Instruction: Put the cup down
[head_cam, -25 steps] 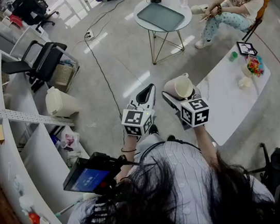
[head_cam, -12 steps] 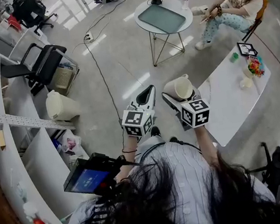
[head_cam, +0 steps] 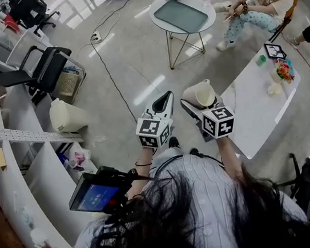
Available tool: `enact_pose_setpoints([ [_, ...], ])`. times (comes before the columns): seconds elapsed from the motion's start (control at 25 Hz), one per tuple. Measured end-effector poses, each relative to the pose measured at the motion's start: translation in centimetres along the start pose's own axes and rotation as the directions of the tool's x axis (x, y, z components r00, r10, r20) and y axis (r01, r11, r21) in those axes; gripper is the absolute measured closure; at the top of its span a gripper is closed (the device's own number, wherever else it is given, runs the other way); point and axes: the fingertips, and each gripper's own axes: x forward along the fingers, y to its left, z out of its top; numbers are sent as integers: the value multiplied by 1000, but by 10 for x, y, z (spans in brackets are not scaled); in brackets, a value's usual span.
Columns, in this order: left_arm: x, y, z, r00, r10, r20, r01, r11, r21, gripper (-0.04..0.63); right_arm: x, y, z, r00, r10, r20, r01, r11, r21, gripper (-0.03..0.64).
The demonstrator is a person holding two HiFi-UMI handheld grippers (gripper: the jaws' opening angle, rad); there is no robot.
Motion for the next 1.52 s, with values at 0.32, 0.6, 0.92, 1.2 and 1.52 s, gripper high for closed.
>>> enact_pose_setpoints([
  [0.32,6,36,-8,1000,-11,-18,11,1000,-5,578,29,7,6,1000,-15,6,15,1000,-19,184],
  [0.6,12,52,-6,1000,-21,-23,21,1000,-20,578,41,7,7,1000,-30,-5,30,999,-11,184],
  [0.92,29,71,-9,999,-17,-39,15,999,-45,578,64,-3,14,999,-31,-25,31,1000,-5,184],
  [1.2,61,91,-4,999,-7,-49,5,999,-51,578,94,-29,27,999,-24,-35,24,1000,6,184],
  [1.52,130,117,11,998,19,-67,-23,998,-62,578,135,-82,56,998,-1,-59,2,1000,20,184],
])
